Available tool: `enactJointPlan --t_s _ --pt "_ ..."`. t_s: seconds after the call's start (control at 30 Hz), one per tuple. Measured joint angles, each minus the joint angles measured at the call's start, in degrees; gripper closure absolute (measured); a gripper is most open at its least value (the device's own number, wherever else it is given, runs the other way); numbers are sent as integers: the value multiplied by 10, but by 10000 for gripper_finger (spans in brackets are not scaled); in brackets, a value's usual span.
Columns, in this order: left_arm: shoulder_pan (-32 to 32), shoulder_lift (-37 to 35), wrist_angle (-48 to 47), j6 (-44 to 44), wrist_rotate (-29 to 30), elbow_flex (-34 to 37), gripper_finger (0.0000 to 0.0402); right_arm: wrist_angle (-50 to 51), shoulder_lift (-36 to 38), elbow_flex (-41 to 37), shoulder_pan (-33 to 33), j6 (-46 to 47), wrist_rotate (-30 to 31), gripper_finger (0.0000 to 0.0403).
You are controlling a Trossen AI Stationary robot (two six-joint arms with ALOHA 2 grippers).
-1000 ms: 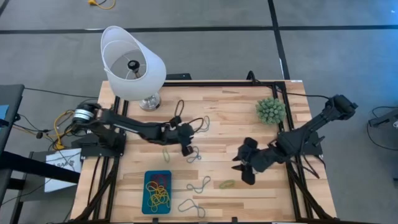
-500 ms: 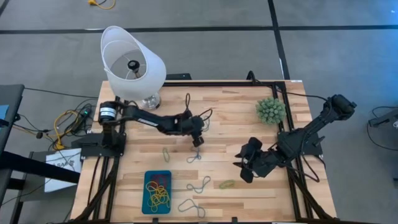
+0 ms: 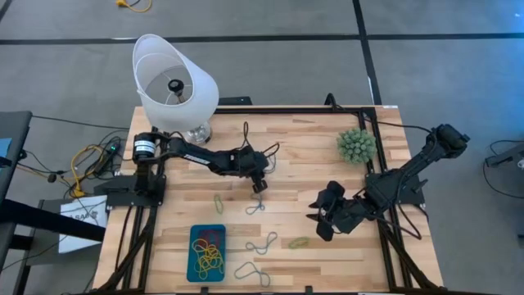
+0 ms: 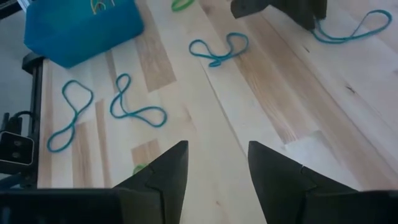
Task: Pick and place items into bin
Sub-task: Put the blue rubber band into the blue bin
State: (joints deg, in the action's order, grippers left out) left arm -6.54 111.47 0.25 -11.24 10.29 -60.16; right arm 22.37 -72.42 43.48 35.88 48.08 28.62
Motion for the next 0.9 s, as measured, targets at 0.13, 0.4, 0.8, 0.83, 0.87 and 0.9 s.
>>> enactJointPlan --t_s 0.13,0.4,0.8,0.83,0.87,0.9 --pt "1 16 9 -4 11 -2 313 -8 0 0 0 0 0 242" --pt "2 34 20 -18 45 -2 348 -20 0 0 0 0 0 243" --pt "35 -65 -40 -6 5 2 401 -20 0 0 0 0 0 245" --pt "44 -91 -61 -7 4 2 401 -21 0 0 0 0 0 246" --pt "53 -116 -82 -7 5 2 401 -21 0 0 0 0 0 246" --pt "66 -142 -108 -10 4 2 401 -22 0 0 0 0 0 246"
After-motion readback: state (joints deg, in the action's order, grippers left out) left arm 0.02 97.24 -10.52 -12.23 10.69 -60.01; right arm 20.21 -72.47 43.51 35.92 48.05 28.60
